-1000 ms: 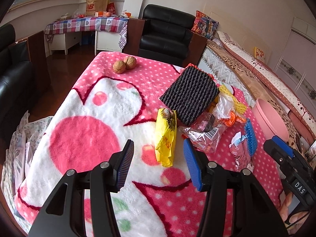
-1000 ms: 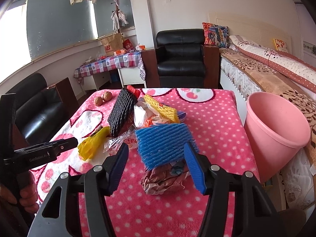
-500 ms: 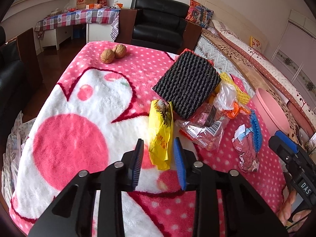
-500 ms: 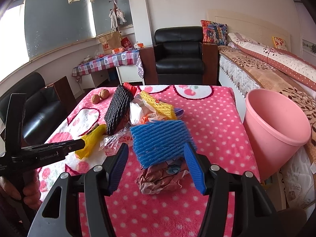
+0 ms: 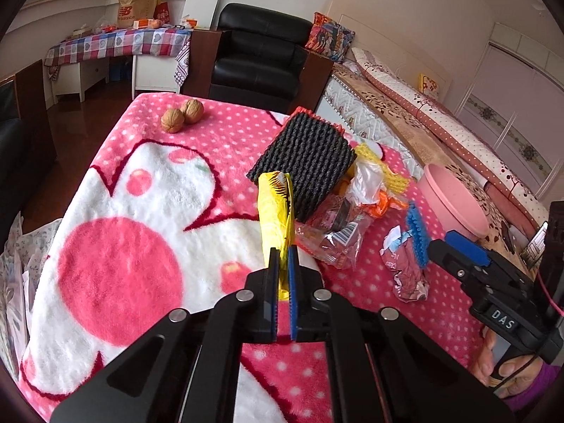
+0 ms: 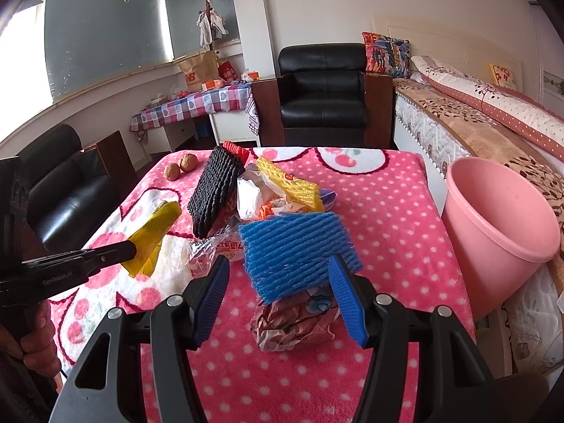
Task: Collect trash
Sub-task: 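Carry the yellow packet with the left tool over the pink bucket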
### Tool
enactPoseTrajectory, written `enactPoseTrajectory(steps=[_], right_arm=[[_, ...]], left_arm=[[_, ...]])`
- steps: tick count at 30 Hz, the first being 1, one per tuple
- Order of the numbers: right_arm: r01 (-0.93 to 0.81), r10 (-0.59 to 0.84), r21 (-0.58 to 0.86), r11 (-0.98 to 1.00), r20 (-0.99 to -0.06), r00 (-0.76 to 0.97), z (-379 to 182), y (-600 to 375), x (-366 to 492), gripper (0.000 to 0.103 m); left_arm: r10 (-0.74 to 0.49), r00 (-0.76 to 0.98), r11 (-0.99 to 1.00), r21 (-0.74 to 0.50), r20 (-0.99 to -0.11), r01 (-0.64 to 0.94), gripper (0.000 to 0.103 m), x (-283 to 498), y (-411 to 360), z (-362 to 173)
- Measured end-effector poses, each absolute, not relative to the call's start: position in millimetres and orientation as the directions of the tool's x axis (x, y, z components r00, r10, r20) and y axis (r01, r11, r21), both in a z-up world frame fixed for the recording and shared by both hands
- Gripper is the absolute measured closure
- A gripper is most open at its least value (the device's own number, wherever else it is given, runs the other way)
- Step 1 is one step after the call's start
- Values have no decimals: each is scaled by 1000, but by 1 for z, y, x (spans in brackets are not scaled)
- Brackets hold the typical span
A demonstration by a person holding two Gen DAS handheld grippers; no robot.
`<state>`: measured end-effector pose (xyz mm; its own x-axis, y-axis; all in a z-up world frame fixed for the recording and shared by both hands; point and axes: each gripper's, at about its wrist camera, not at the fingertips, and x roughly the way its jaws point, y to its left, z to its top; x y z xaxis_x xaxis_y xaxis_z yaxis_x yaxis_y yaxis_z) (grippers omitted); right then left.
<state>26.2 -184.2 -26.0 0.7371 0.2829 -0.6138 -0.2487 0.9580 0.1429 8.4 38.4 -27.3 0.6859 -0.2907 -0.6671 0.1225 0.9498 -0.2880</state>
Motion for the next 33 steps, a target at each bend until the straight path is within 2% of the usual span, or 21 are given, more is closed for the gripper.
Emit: enactPoseTrajectory(steps=[7,12,17,33], right_arm=[[-249,262,112,962,-631,730,-32,-173,38,52],[-238,255,115,964,-646,719,-36,-179,41,78],[-211,277,179,961,-639,718,-33,-200,38,98],[-180,299,277,944,-485,822,27,-264,19,100]], left_arm=[[-311,700,943,-300,-643,143,99,1,40,-18],[-316,699,942,-297,-641,154,99,0,38,-17],[-317,697,942,-300,-643,151,99,1,36,-15],[-392,729,918,-292,-560,269,99,6,2,19]])
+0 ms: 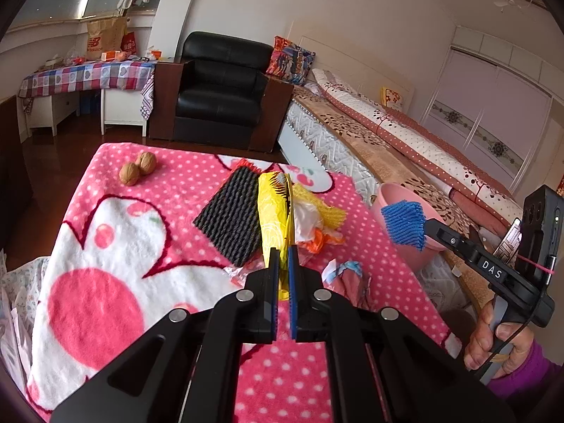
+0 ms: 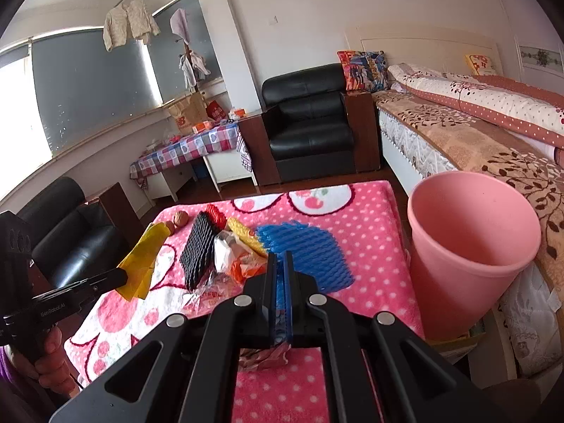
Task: Collect trash
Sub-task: 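Carry the yellow packet with the left tool over the pink bucket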
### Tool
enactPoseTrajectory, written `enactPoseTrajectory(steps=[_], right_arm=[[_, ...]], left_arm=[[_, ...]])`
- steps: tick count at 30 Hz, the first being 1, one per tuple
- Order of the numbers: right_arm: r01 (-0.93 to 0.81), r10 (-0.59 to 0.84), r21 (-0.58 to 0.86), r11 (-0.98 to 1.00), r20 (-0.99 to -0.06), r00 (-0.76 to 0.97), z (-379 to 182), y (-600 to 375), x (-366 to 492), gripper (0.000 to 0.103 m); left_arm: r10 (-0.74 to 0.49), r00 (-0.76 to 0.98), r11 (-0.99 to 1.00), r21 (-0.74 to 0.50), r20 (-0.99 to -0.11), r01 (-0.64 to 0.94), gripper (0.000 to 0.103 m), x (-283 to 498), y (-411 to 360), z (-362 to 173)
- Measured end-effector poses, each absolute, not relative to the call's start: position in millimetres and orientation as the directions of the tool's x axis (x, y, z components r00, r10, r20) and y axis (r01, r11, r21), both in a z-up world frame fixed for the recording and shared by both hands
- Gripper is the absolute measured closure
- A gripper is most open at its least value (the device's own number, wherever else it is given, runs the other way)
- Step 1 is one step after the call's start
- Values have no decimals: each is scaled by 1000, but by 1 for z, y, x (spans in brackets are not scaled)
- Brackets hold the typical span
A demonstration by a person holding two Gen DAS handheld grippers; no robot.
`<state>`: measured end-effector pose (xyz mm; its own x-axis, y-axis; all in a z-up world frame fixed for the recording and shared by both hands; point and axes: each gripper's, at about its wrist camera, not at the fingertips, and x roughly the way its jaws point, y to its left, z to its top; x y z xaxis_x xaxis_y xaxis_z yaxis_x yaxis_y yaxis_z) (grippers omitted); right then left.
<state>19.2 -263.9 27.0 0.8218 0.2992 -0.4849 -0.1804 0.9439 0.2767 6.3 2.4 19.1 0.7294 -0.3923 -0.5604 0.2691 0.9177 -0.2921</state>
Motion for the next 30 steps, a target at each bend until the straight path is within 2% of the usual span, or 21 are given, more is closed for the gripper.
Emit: enactPoseTrajectory(steps=[8,16,24,30], right_arm=[[-101,228,304,947,-419,879,59,-321,32,100],[-11,159,345,938,-404,901,68,-385,52,100],[71,122,397,915,-441,889,45,-442,83,100],[117,116,416,902,-493,862,12,-467,100,100]], left_arm=[[-504,694,864,-290,-514,413,99,29,-57,45],[-615,619,786,-315,-488,533,99,70,-135,63],[-681,523,725,-373,-512,578,99,114,-212,54],[-682,477,716,-374,-554,590,99,133,-251,35]])
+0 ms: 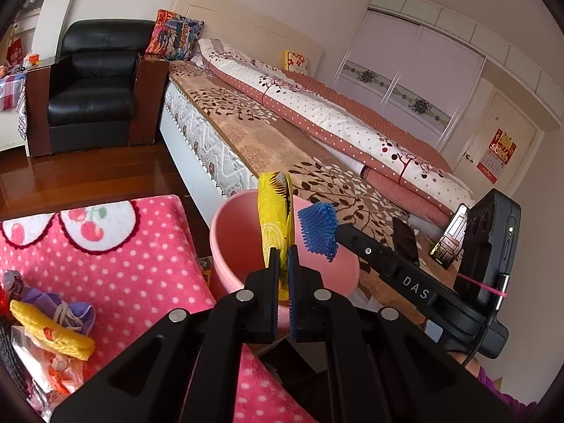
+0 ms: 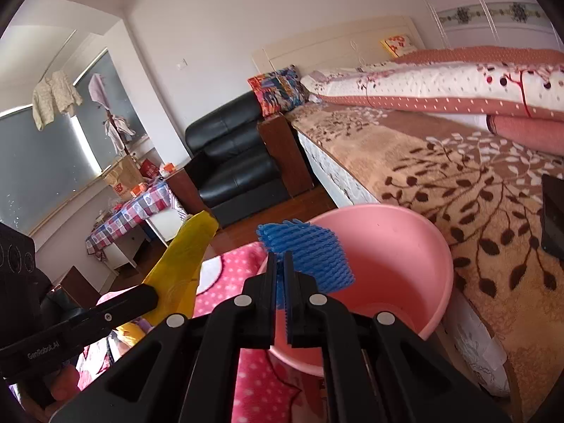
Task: Collect trash
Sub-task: 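Carry the yellow packet with the left tool over the pink bucket, then open the left tool to drop the yellow packet into the bucket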
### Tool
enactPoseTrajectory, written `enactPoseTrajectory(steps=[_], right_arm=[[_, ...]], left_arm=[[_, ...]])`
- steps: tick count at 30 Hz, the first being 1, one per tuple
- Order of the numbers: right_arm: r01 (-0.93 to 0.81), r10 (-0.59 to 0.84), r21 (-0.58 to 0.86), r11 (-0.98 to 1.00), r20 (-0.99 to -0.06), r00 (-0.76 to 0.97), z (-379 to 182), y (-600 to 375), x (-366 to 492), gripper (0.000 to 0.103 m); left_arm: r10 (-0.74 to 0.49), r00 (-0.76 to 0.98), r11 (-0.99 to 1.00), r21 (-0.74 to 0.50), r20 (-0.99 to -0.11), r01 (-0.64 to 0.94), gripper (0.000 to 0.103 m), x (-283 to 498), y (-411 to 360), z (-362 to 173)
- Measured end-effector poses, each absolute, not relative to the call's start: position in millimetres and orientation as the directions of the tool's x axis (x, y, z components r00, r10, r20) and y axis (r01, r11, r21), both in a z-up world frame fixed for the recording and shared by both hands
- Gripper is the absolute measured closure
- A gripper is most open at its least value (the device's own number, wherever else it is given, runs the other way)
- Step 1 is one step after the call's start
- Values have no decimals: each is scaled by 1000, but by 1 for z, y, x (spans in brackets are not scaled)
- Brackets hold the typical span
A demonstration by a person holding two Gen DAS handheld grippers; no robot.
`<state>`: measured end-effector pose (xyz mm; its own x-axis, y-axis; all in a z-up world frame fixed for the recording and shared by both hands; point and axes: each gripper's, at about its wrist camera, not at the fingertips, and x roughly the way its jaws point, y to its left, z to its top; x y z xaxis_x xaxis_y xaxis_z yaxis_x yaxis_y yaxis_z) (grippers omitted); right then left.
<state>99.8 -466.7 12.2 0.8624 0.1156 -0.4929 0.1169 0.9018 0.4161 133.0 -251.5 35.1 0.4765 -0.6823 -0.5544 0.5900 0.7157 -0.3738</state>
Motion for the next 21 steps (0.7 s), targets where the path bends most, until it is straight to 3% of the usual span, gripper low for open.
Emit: enactPoseTrajectory(steps=[9,10,12,13,14,21], right_arm=[[180,87,406,896,-558,825,-24,-491,117,97],[185,82,403,896,-562,823,-27,-492,119,93],[196,72,399,896,-564,823,-29,-492,117,72],[196,69,397,896,-564,823,-30,-492,117,68],[197,66,394,898,-563,824,-30,-492,117,65],[194,54,382,904,-552,832,-22,-484,107,60]], left_arm=[[-629,456,741,-308,-629,596,98,148,-292,-1],[-626,452,742,-308,-635,596,96,148,-292,-3],[-627,436,740,-319,-645,593,90,149,-294,-8],[-628,432,740,-324,-647,590,82,151,-295,-9],[-630,431,740,-330,-646,586,75,152,-294,-10],[-643,445,737,-344,-623,582,74,149,-284,-1]])
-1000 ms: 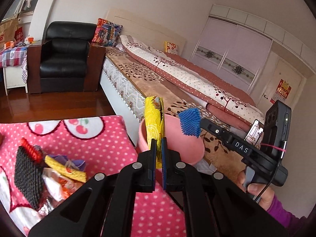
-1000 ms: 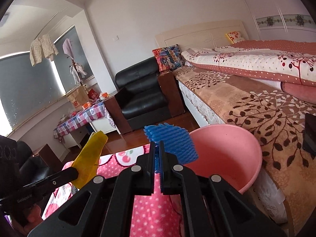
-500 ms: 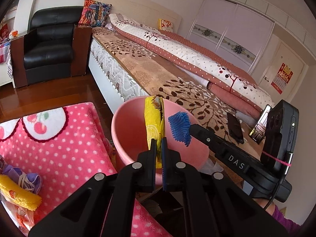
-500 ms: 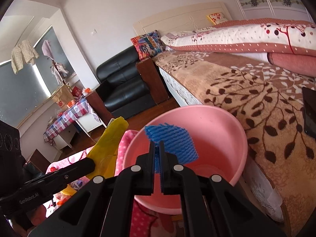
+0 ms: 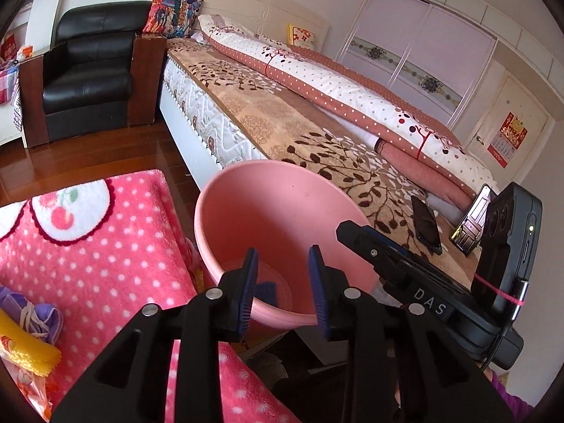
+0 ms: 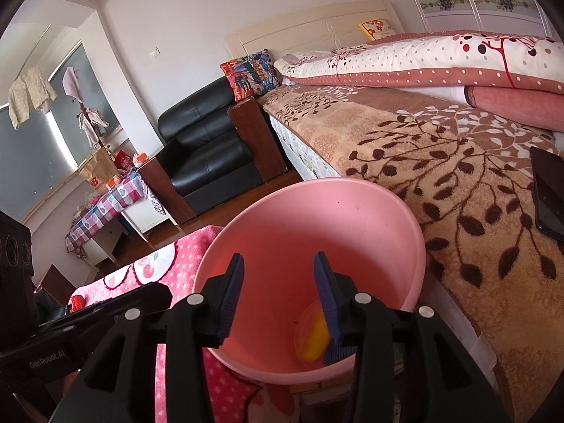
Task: Collect trash
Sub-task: 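Open the left tool to drop the yellow packet into the bucket, then move the left tool back over the trash on the blanket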
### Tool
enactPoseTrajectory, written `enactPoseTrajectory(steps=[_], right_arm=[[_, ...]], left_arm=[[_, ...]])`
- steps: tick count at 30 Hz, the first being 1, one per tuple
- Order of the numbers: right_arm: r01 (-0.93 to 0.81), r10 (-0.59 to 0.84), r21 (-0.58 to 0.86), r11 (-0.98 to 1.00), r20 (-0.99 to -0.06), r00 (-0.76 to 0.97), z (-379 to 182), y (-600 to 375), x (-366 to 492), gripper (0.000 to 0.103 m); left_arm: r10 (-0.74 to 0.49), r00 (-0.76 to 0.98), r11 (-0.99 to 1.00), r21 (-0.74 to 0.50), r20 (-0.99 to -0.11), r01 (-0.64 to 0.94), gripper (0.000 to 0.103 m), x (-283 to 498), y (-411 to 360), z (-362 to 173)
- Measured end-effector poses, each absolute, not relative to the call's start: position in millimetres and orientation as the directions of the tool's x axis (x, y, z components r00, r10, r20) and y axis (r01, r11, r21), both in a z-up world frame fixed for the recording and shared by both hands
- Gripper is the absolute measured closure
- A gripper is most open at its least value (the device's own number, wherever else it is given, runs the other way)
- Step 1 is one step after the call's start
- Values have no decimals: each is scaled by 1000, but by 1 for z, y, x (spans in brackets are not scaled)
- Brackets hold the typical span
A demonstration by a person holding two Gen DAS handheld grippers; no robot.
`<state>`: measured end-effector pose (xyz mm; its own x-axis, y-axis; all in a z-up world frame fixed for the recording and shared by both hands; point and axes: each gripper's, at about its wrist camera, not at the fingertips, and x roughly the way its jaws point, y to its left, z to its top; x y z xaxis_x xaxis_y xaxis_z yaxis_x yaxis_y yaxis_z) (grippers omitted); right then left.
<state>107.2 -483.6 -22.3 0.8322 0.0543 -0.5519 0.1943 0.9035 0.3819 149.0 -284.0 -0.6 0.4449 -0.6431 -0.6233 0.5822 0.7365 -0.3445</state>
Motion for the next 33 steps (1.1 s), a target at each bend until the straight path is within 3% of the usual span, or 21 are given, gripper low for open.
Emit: enactPoseTrajectory(steps=[14,30,33], right_arm=[[101,85,337,936,-495,865,15,-414,67,50],[-42,200,299,953,-522,829,20,-310,32,49],[-57,210,290,955,-533,820,18,-298,28,49]], left_arm=[[-599,562,784,-273,-570,558,74,106,-233,41],[-473,709,878,-215,-523,427,73,55,-110,50],[-434,733,900,-225,-523,373,62,52,-83,46]])
